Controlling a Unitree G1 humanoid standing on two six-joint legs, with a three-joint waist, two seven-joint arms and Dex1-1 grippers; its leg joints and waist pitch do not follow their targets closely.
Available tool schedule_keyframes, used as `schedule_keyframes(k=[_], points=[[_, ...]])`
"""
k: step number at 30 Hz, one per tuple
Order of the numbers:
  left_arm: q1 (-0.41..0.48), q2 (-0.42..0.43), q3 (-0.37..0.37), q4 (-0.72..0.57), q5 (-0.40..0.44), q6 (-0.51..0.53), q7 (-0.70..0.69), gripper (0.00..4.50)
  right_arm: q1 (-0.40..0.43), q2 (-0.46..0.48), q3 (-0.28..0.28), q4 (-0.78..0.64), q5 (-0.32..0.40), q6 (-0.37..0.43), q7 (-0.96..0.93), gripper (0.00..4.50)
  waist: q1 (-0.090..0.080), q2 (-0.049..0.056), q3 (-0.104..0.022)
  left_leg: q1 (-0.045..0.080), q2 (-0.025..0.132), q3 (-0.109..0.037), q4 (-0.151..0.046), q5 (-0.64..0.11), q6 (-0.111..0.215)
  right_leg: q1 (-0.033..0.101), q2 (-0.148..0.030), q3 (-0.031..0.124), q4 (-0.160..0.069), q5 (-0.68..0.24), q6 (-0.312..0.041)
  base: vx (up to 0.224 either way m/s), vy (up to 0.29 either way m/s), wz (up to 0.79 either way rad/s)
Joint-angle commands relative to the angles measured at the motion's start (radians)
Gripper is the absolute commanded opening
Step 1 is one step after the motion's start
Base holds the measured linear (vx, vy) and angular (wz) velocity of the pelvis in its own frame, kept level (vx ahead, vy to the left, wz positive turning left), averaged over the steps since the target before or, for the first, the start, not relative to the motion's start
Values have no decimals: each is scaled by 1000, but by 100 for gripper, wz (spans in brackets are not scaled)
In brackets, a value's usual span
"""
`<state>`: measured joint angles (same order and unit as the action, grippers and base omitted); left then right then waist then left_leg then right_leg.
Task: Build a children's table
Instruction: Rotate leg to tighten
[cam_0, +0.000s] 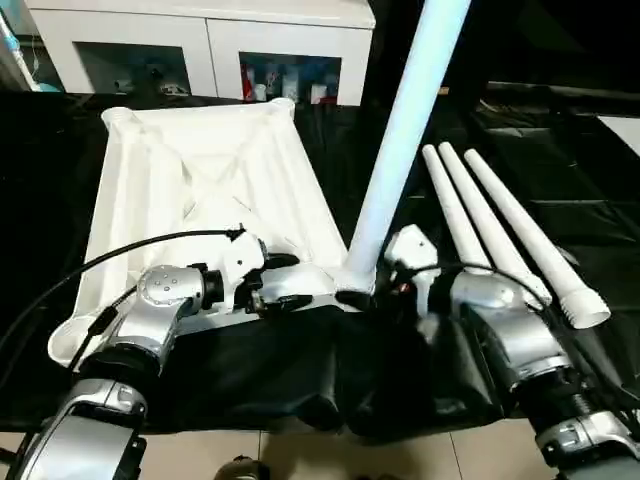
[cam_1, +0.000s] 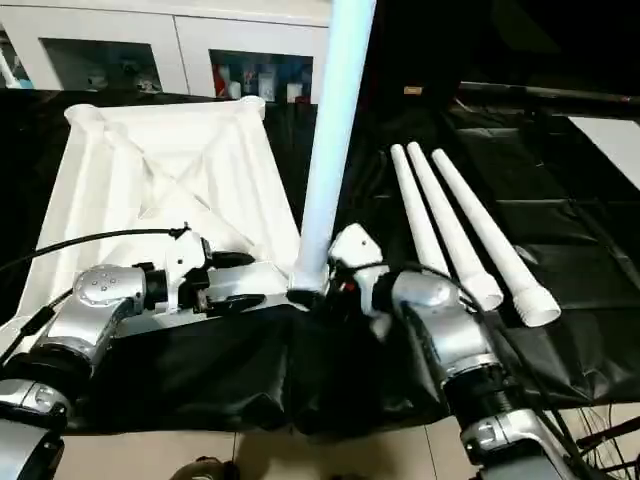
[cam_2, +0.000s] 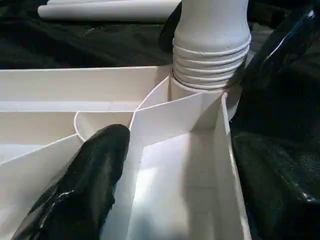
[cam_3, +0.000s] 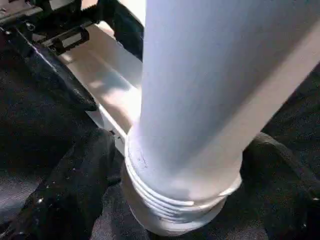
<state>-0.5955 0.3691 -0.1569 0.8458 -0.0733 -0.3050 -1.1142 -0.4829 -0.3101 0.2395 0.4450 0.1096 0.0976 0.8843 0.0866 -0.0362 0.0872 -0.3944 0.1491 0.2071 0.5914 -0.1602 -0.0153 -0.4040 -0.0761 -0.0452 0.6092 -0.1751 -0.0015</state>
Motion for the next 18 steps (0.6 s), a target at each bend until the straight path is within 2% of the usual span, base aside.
schedule_keyframes(k=[1, 5, 10, 18], points=[[11, -2, -29, 39, 34, 20, -6, 376, -20, 2, -2, 9, -7, -18, -8, 394, -4, 6, -58, 40, 94, -50, -90, -401, -22, 18, -96, 55, -86, -355, -214, 0, 0, 0], [12, 0, -27, 41, 37, 15, -9, 376, -37, 16, -6, 58, -19, -50, -34, 394, -5, 7, -56, 42, 96, -51, -92, -420, -35, 14, -98, 56, -88, -377, -209, 0, 0, 0], [12, 0, -25, 43, 37, 11, -12, 376, -46, 33, -27, 85, -5, -71, -34, 394, -5, 7, -56, 41, 96, -50, -93, -420, -30, 15, -97, 56, -87, -360, -211, 0, 0, 0], [10, 0, -25, 47, 40, 7, -14, 376, -53, 36, -24, 126, -19, -111, -34, 394, -6, 7, -53, 41, 97, -53, -95, -450, -37, 11, -100, 58, -93, -414, -197, 0, 0, 0]])
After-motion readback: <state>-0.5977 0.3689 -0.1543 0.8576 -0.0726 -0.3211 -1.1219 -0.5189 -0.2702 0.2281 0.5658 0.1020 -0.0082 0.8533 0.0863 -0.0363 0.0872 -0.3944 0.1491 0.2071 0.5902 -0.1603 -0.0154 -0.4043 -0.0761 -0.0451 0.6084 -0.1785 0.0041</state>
